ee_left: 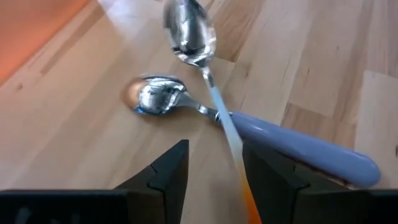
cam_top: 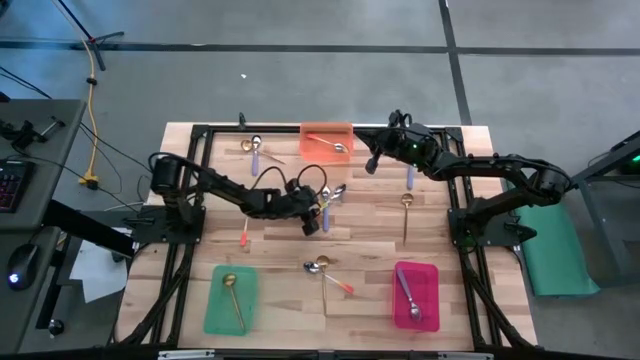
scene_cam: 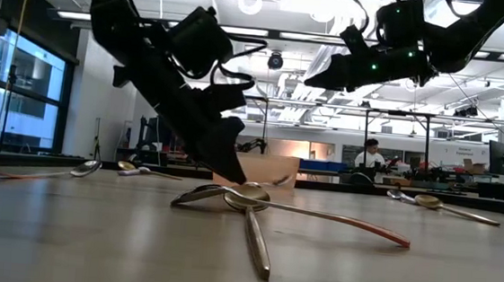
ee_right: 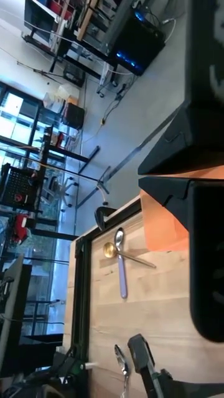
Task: Sort silverware by color (type)
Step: Put the orange spoon into the orange bin
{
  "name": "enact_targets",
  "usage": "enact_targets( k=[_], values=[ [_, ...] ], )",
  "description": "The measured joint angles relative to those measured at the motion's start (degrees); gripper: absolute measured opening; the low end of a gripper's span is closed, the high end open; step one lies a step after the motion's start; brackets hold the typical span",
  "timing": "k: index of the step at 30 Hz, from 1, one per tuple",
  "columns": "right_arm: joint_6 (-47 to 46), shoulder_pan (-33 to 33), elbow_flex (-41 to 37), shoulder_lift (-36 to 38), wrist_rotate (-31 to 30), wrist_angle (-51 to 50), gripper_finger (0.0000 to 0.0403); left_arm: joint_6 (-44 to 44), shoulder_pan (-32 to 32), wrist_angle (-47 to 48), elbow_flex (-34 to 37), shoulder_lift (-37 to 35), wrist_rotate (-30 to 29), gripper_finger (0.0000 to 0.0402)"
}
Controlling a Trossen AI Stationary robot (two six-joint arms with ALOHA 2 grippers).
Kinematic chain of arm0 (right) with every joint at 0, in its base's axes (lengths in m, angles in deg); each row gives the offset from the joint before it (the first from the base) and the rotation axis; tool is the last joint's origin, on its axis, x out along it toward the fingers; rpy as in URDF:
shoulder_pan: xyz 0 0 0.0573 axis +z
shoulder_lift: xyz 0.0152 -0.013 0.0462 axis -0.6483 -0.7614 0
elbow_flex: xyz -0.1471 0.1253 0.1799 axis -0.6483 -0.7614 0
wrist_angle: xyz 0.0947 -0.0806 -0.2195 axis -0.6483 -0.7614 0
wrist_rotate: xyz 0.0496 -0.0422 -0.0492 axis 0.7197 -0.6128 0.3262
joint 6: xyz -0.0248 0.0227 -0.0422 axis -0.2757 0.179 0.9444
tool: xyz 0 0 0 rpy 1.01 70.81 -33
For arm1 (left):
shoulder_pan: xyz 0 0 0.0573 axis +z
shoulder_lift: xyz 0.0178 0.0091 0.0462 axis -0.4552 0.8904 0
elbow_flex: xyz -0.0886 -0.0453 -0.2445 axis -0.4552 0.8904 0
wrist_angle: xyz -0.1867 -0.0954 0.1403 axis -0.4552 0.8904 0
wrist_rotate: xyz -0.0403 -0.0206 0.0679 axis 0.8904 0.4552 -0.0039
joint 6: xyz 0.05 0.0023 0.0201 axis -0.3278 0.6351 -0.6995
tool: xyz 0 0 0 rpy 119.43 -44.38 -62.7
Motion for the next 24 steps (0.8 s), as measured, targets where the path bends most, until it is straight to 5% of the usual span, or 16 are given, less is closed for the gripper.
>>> enact_targets(
  k=[15,24],
  values=[
    [1.0,0.0,0.0,0.0,0.0,0.1,0.0000,1.5,0.5,0.4,-0.2,0.1,2.8,0.0144],
    [1.0,0.0,0.0,0.0,0.0,0.1,0.0000,-4.4,1.7,5.5,-0.3,0.1,3.3,0.0089]
  ],
)
